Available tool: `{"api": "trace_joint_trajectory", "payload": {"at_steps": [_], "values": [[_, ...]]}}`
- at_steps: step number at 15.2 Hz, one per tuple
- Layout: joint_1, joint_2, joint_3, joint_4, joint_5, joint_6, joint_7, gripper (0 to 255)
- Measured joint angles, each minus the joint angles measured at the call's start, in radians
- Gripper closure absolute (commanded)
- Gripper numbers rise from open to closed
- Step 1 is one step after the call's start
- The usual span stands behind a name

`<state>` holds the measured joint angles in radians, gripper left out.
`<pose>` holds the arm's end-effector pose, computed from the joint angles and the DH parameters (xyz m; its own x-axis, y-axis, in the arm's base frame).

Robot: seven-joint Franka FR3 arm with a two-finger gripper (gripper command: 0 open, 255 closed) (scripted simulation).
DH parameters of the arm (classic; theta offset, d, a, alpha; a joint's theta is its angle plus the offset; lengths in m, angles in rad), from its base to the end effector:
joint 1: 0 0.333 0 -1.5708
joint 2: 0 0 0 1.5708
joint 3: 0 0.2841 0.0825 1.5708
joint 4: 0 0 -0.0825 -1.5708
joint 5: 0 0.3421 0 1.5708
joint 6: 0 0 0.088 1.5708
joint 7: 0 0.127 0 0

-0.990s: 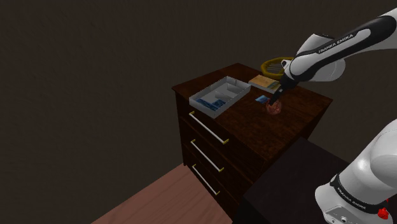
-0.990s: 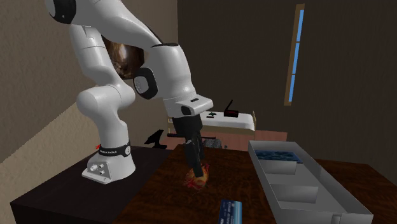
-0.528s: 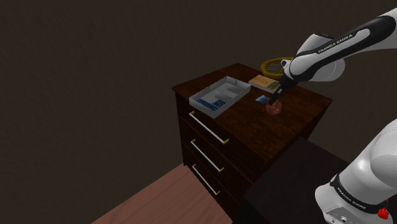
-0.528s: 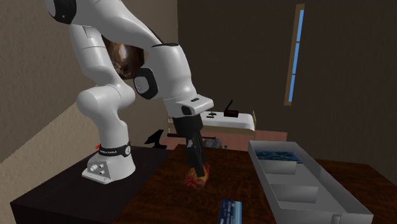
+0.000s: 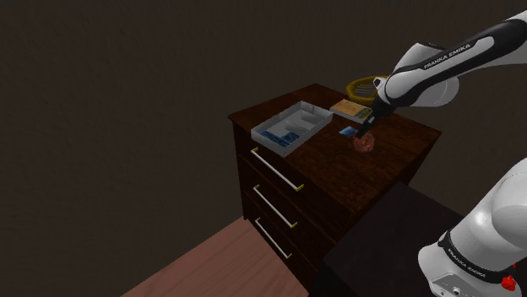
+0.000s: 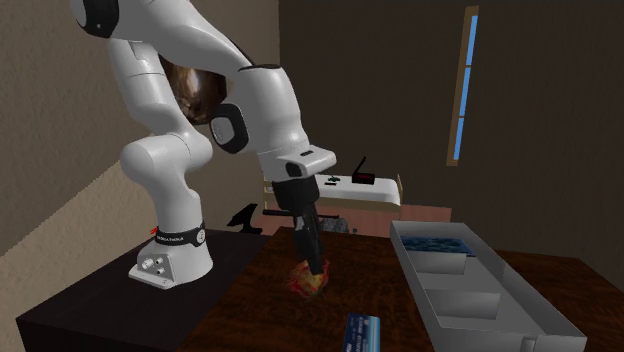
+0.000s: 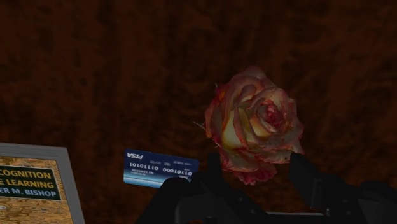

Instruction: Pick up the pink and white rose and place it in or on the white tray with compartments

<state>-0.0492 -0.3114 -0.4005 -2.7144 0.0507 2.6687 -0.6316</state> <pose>0.3641 -0.1678 0.3225 0.9508 0.1383 0.2774 0.1398 -0.9901 0.0142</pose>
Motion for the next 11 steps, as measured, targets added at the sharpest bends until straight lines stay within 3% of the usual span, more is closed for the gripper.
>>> {"api": "trace_joint_trajectory", "payload": {"at_steps": [10, 11], "values": [[-0.035, -0.079, 0.035, 0.036, -0.046, -0.123, 0.051, 255], [-0.035, -0.079, 0.035, 0.036, -0.046, -0.123, 0.051, 0]]}}
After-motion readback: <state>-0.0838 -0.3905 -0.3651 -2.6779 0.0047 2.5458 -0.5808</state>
